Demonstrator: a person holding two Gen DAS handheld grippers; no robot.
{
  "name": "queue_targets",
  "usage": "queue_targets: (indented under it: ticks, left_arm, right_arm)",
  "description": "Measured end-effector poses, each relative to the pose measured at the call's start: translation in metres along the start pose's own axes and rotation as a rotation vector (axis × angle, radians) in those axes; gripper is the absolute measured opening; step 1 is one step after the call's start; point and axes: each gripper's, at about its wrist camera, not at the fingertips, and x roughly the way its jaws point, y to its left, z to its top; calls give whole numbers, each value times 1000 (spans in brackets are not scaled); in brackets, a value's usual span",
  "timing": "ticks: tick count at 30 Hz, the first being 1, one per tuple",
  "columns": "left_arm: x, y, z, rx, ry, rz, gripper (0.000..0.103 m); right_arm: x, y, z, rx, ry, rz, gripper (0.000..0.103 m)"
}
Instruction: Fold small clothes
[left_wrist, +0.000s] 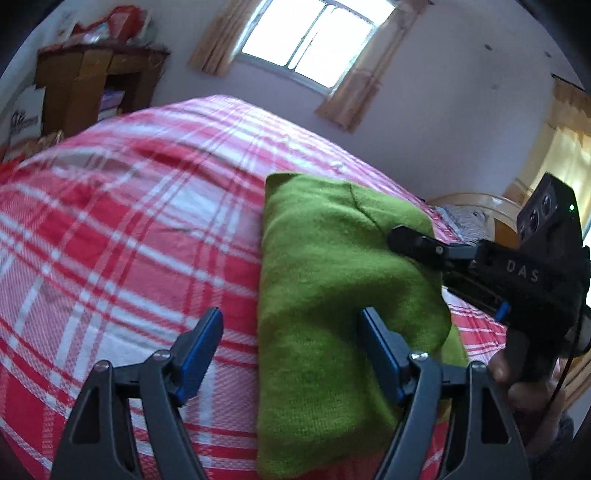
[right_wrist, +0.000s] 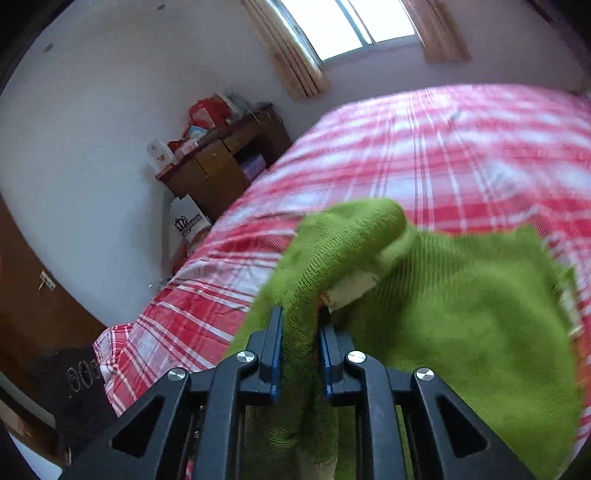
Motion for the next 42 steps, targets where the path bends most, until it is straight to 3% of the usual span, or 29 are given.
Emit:
queue_targets:
  ticks: [5, 10, 13, 16, 19, 22, 25, 28, 31, 33, 36, 38, 42]
  left_arm:
    - [-13, -28, 19, 107, -45, -9, 78]
    - [-5, -39, 26, 172, -45, -14, 79]
    - [18, -52, 19, 225, -3, 9, 80]
    - [33, -64, 2, 287, 38, 43, 80]
    - [49, -70, -14, 317, 84, 78, 81]
    - [53, -66, -16, 297, 110, 89, 90]
    - [47, -58, -16, 269, 116, 80, 94]
    - [36, -49, -21, 240, 100, 67, 94]
    - [28, -41, -26, 188, 99, 47, 94]
    - [26, -39, -29, 167, 105, 54, 94]
    - [21, -43, -33, 168, 106, 69, 94]
    - [16, -48, -35, 205, 103, 84, 94]
    - [12, -57, -33, 263, 88, 124, 94]
  right_arm:
    - [-33, -14, 18, -42, -5, -22, 16]
    - [-57, -61, 30, -59, 44, -78, 16]
    - [-49, -103, 15, -13, 98, -158, 16]
    - [-35, -135, -9, 56, 138, -158, 16]
    - [-34, -150, -28, 122, 82, -119, 16]
    - [-42, -162, -37, 203, 31, -98, 18]
    - [-64, -154, -42, 216, -17, -150, 23]
    - [-101, -127, -51, 115, -82, -217, 26]
    - [-128, -101, -64, 32, -91, -165, 26]
    - [-128, -85, -76, -45, -49, -164, 26]
    - [-115, -74, -94, -155, 19, -236, 26]
    - [-106, -77, -103, -156, 55, -247, 26]
    - [-95, -90, -107, -90, 82, -180, 26]
